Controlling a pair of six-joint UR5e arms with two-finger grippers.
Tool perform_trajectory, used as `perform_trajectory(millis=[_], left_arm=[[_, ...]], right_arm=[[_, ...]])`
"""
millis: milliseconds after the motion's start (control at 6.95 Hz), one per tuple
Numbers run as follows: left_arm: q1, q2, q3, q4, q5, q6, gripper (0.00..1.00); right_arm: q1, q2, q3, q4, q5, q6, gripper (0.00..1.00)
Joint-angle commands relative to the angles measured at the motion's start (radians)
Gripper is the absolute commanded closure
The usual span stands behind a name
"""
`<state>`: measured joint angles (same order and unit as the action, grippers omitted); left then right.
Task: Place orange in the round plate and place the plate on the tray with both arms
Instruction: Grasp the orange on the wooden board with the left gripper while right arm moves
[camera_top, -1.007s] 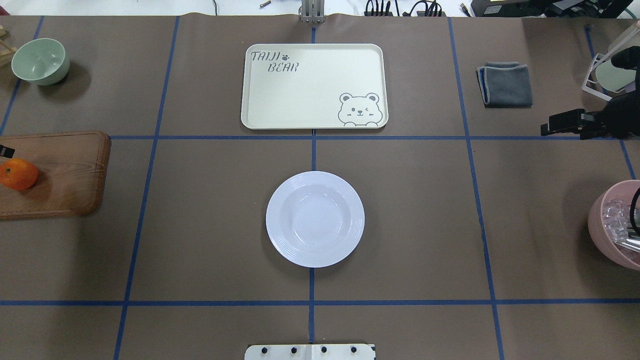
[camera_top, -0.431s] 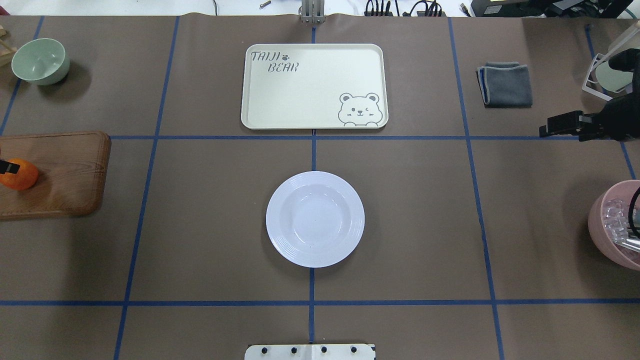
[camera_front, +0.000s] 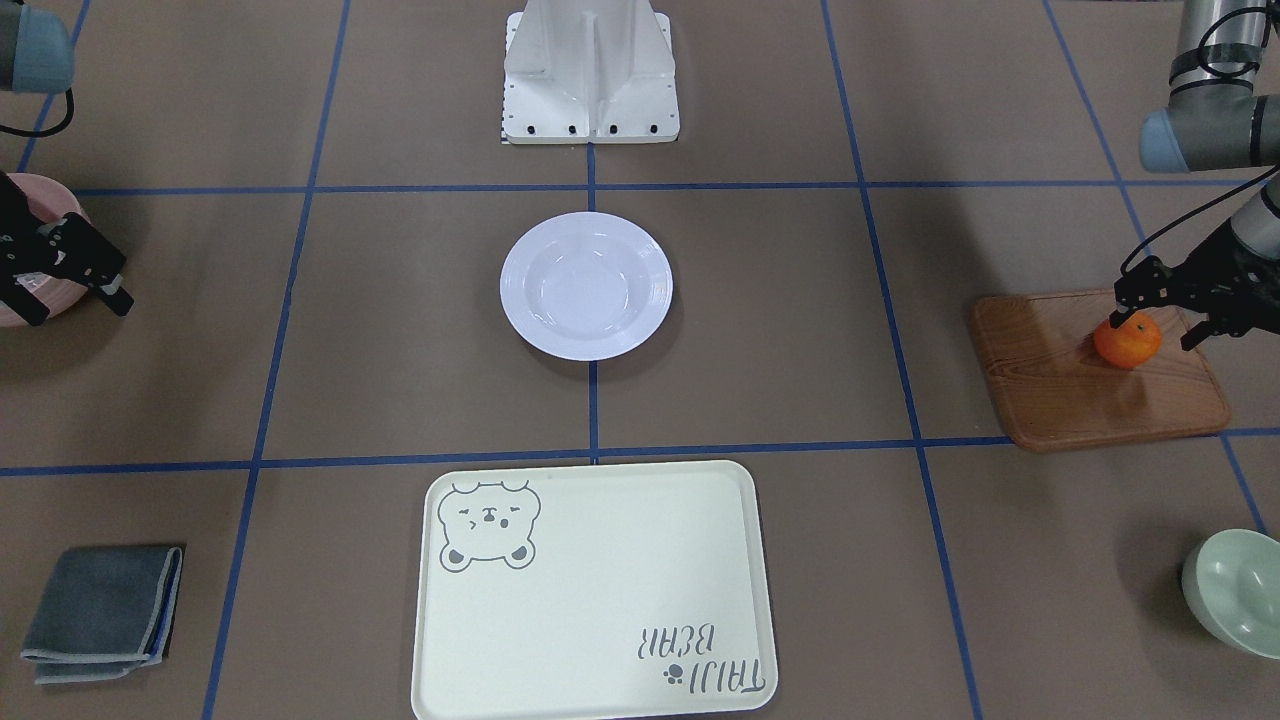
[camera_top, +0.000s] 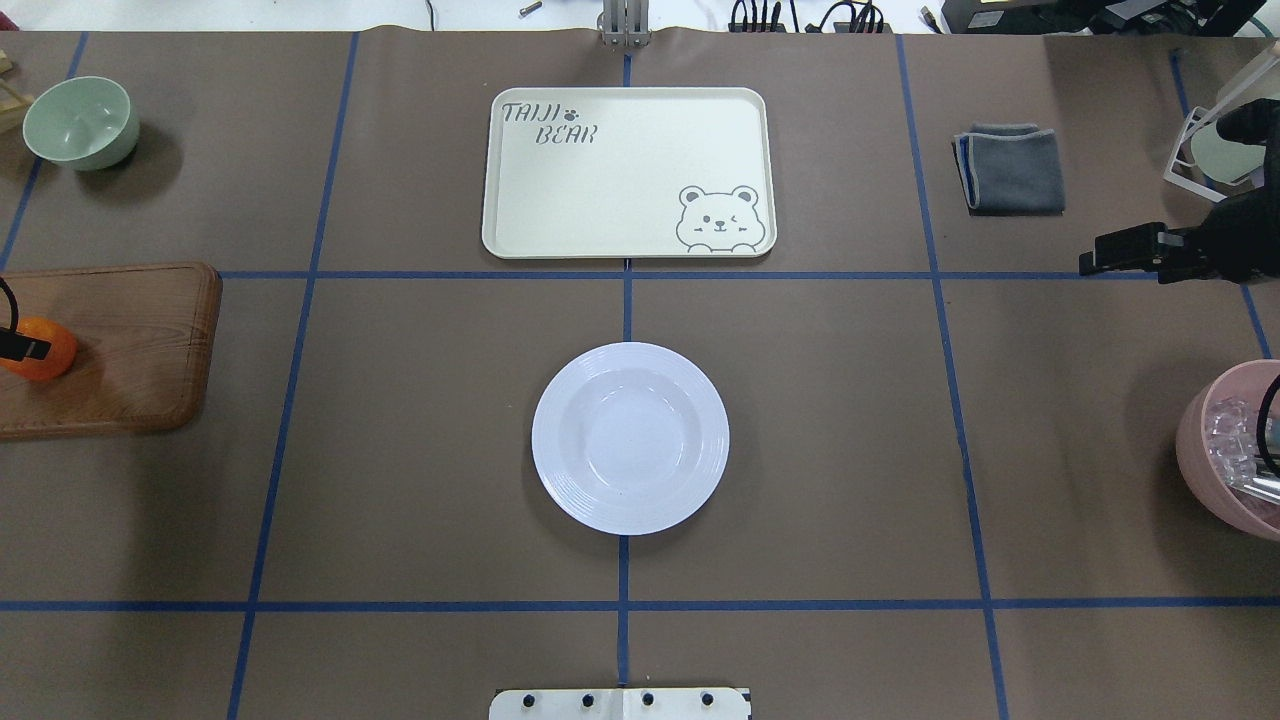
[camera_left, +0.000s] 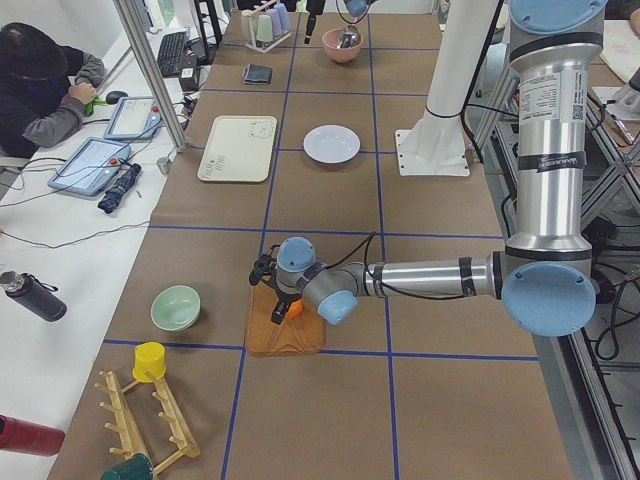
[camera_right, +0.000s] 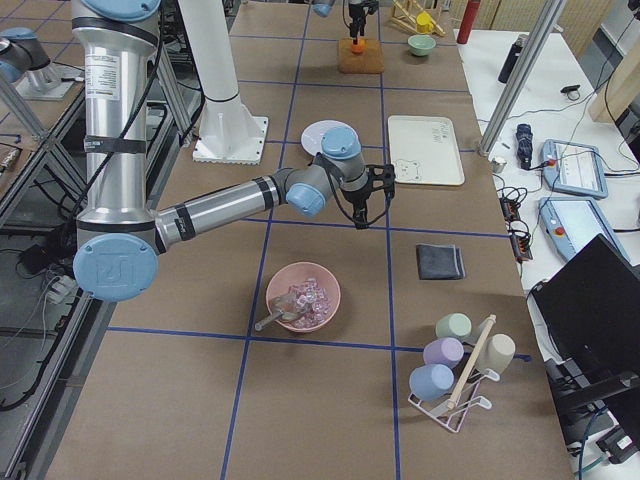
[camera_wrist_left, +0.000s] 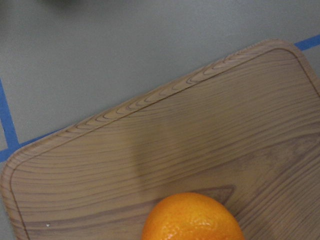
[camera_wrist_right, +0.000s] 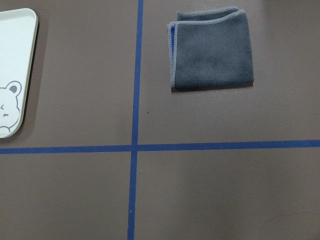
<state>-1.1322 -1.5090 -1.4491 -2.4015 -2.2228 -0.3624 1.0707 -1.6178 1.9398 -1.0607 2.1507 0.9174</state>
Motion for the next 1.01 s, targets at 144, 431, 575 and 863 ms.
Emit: perform_trajectory(millis=[144, 431, 575, 863], left_arm=[[0.043, 0.0, 0.015, -0.031, 0.029, -0.001, 0.14], [0.043, -0.002, 0.012, -0.031, 0.028, -0.001, 0.6], [0.043, -0.008, 0.001, -0.031, 0.02, -0.004, 0.92], [0.034, -0.051, -0.091, 0.049, -0.046, -0.057, 1.0]], right_arm=[[0.0, -0.001, -0.002, 0.001, 0.0, -0.002, 0.0], [0.0, -0.001, -0.002, 0.001, 0.0, -0.003, 0.0], [0.0, 0.001, -0.002, 0.001, 0.0, -0.005, 0.0], [-0.011, 0.016, -0.002, 0.002, -0.002, 0.001, 0.0]])
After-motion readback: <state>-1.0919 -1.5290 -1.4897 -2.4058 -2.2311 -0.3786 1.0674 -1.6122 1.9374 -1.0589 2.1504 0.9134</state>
